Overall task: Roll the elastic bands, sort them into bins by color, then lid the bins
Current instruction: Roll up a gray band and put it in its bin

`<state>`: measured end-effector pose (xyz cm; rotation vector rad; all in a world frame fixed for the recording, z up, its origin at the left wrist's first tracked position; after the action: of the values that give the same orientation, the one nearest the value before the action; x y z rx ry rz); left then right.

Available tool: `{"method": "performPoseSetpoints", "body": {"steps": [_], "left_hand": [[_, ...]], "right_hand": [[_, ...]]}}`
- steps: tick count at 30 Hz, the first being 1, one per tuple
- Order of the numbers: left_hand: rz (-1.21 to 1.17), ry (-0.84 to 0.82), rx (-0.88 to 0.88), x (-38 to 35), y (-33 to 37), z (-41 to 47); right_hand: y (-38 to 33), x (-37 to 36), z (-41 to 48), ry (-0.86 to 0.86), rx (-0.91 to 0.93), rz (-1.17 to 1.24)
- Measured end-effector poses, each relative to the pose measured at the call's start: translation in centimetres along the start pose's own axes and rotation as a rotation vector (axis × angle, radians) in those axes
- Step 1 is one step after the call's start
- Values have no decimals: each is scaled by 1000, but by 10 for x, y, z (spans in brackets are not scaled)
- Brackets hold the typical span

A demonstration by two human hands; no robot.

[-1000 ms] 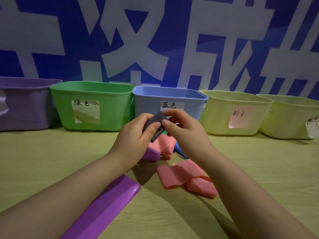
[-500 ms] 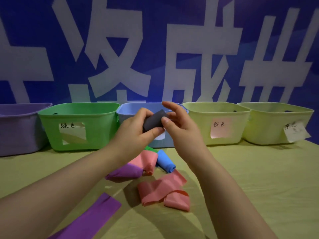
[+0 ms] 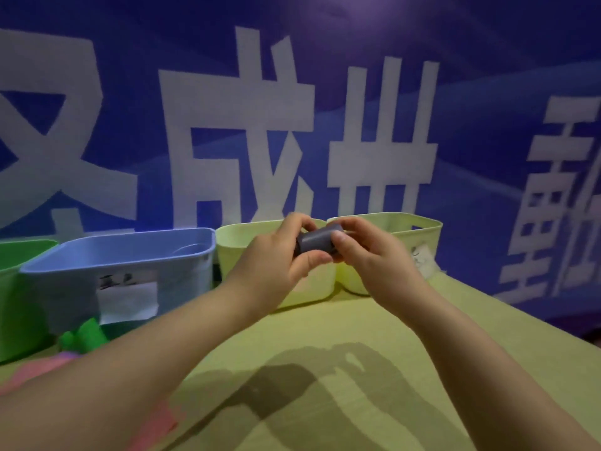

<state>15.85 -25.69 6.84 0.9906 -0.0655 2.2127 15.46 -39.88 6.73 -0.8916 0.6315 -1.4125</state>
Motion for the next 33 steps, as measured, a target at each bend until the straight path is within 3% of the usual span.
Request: {"method": "performPoseSetpoints", "body": {"steps": [7, 15, 21, 27, 31, 33], "left_hand": [[-74, 63, -53, -93, 20, 70], [106, 127, -49, -148, 10, 131], [382, -24, 22, -182, -11, 161], [248, -177, 209, -198, -22, 173], [318, -288, 187, -197, -17, 170], [339, -240, 142, -181, -10, 166]], "right_hand": [[45, 91, 34, 136, 50, -150], [81, 140, 80, 193, 60, -324], [126, 145, 119, 252, -46, -437], [147, 147, 128, 242, -98, -798], [140, 147, 123, 255, -91, -808], [129, 146, 122, 290, -52, -812]]}}
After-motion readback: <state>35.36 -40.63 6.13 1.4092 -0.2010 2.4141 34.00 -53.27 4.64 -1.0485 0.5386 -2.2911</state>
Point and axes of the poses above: each hand's wrist, its own z-axis towards the middle knuckle, its own x-axis out of the back of the hand, y = z × x, the point moved 3 cm from there along z, towards the middle knuckle, and after that the axes turned 13 degrees about z, right-handed, at the moved point
